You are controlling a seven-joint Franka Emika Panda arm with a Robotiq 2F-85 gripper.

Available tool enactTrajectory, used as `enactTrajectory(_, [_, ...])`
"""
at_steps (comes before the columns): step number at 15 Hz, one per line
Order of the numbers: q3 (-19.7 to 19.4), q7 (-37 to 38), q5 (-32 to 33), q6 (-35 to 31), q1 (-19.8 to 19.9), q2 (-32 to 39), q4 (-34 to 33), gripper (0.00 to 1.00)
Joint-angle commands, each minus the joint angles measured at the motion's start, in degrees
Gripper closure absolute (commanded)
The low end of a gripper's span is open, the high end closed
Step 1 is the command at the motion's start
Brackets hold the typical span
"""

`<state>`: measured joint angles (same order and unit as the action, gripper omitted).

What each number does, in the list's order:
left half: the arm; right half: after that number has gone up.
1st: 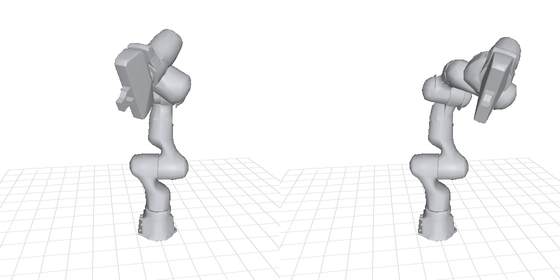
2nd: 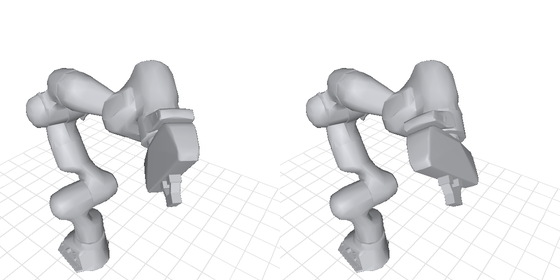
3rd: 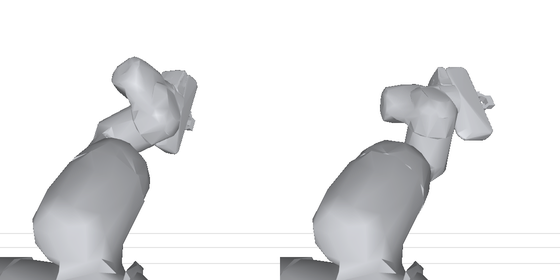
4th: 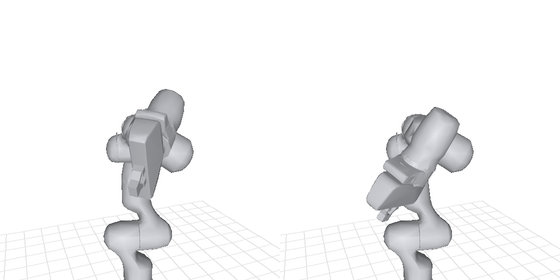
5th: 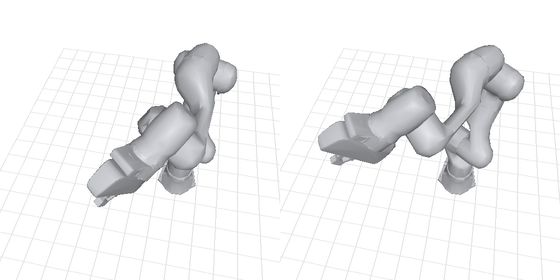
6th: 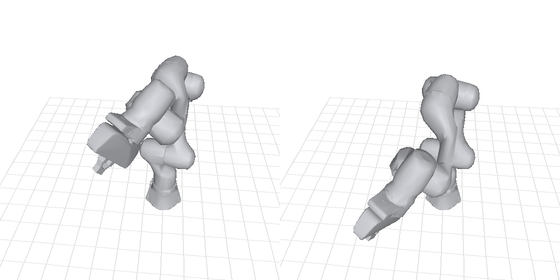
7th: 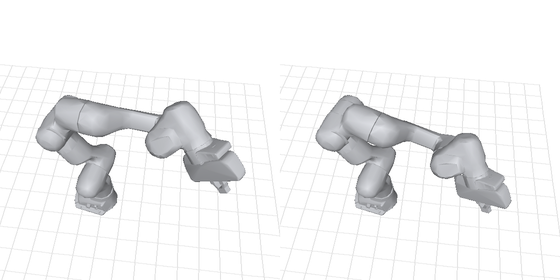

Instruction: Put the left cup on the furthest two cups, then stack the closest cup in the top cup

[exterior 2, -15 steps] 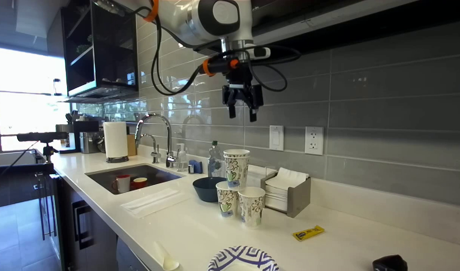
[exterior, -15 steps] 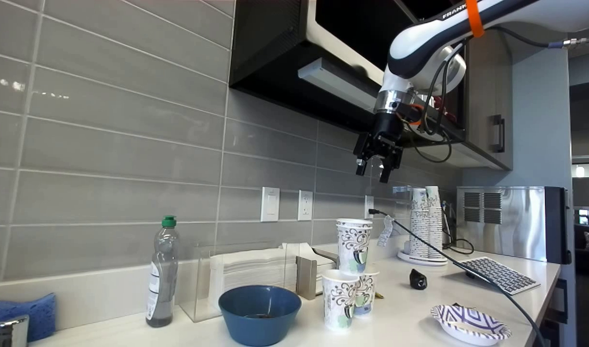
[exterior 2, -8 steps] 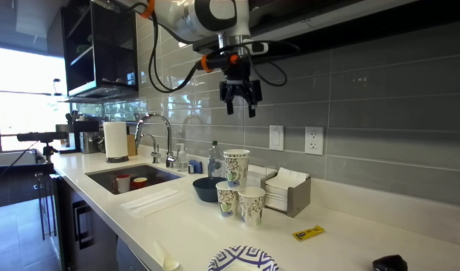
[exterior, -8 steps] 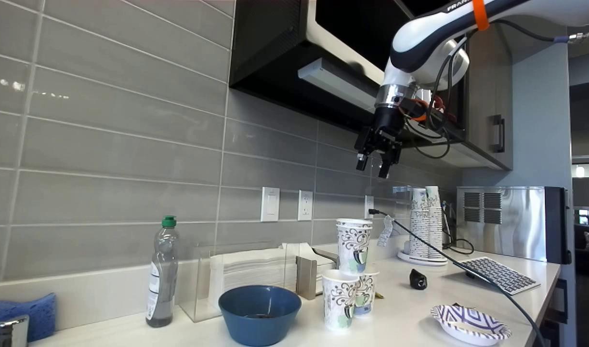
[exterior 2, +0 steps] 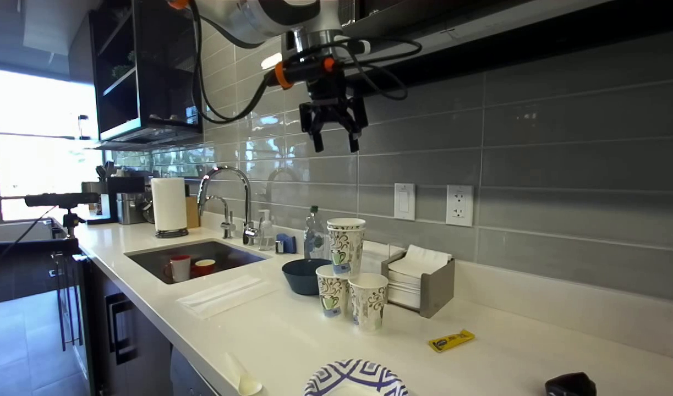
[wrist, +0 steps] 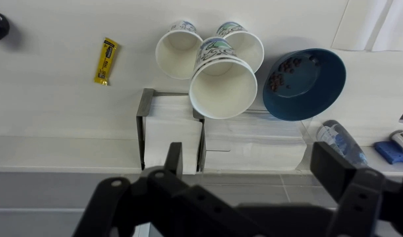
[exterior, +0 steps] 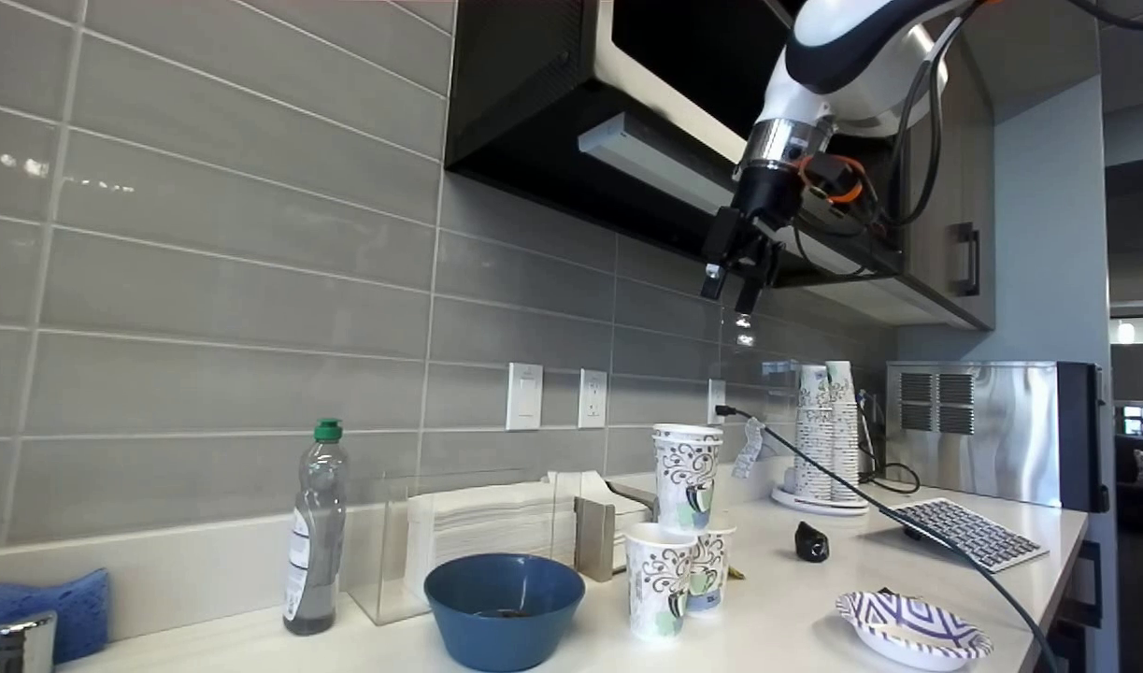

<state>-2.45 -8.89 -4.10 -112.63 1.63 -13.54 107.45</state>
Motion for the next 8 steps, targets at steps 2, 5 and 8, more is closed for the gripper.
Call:
enactTrajectory(2, [-0.2, 0.1, 0.1, 0.7, -0.6, -2.1, 1.9, 0.0])
enactTrajectory(5, [-0.3, 0.1, 0.1, 0.7, -0.6, -2.7, 2.5, 0.0])
enactTrajectory(8, [-0.3, 0.1, 0.1, 0.6, -0.6, -2.3, 2.5, 0.0])
